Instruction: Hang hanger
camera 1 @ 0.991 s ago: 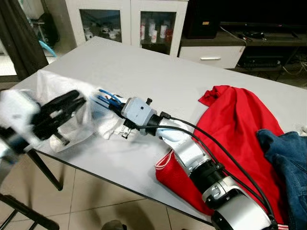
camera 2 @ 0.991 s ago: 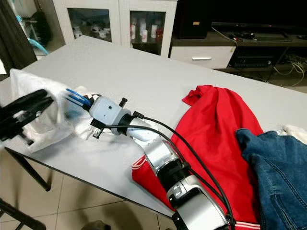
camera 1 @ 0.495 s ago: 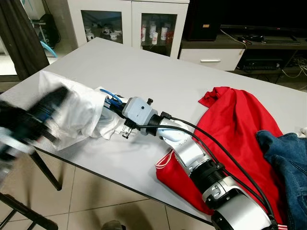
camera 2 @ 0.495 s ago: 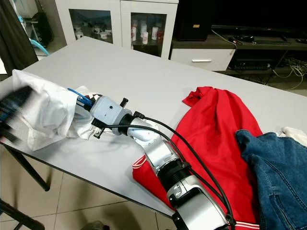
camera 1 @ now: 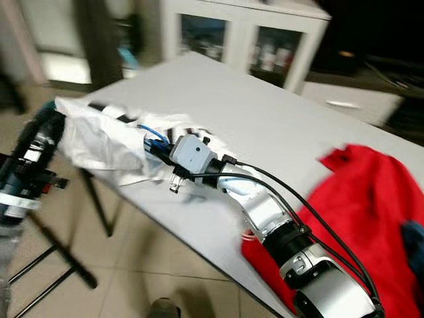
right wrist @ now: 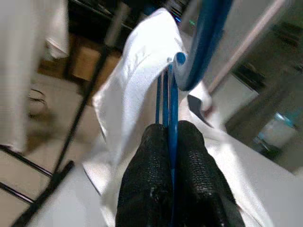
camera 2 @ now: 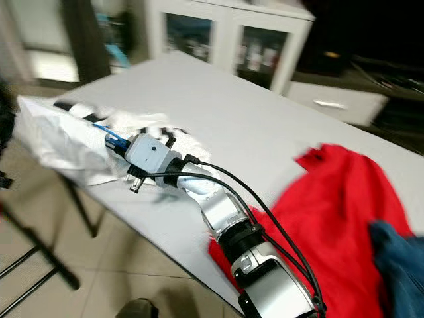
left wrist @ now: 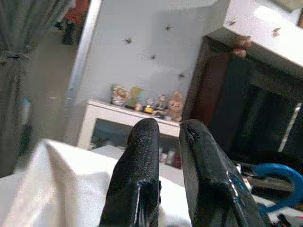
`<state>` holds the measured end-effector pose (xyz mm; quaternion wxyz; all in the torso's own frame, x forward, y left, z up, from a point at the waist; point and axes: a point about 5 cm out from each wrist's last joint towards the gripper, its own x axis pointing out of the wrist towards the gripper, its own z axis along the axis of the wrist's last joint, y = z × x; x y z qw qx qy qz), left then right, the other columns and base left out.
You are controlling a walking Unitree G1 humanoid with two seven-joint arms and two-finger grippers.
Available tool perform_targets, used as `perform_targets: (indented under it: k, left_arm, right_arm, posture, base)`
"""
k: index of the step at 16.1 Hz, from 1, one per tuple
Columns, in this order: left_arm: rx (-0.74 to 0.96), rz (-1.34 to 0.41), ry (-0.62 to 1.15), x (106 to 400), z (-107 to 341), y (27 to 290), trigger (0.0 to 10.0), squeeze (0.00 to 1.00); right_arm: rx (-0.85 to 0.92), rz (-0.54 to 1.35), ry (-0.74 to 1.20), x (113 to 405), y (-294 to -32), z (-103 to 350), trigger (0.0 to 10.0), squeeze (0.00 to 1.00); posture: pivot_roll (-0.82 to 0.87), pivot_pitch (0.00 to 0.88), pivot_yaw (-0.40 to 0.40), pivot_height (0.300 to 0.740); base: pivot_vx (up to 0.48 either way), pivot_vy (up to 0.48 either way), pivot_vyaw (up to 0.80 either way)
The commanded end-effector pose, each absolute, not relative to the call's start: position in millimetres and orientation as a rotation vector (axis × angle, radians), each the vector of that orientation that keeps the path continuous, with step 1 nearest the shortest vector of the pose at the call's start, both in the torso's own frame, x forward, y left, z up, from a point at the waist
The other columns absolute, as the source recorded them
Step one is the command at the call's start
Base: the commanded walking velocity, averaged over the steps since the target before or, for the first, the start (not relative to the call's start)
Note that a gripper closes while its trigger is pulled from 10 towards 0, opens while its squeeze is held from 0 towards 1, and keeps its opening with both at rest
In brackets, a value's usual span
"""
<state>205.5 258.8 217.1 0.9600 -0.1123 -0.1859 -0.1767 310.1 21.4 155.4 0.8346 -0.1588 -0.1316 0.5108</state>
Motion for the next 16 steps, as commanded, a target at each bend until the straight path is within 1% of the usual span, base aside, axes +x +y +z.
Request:
perform_targets:
  k: [1, 6, 11, 16]
  left_arm:
    - [-0.222, -0.384, -0.367, 205, 216, 249, 10.0, 0.00]
    - [-0.227, -0.407, -0.380, 209, 219, 241, 10.0, 0.00]
    - [-0.178, -0.476, -0.438, 210, 241, 228, 10.0, 0.00]
    - [-0.143, -0.502, -0.451, 210, 250, 225, 10.0, 0.00]
  right_arm:
    - [-0.329, 1.075, -0.337, 312, 20, 169, 10.0, 0.00]
    - [-0.304, 1.059, -0.364, 313, 19, 175, 10.0, 0.00]
    - [-0.260, 1.060, -0.392, 310, 20, 180, 10.0, 0.00]
    - [-0.243, 1.058, -0.395, 311, 20, 182, 10.0, 0.00]
  posture:
    - [0.17, 0.000, -0.044, 0.740]
    - [0.16, 0.000, -0.042, 0.740]
    - [0.17, 0.000, -0.040, 0.740]
    - [0.17, 0.000, -0.036, 0.740]
  base:
    - [0.000, 0.000, 0.80]
    - [0.000, 0.000, 0.80]
    - [0.000, 0.000, 0.80]
    - [0.000, 0.000, 0.80]
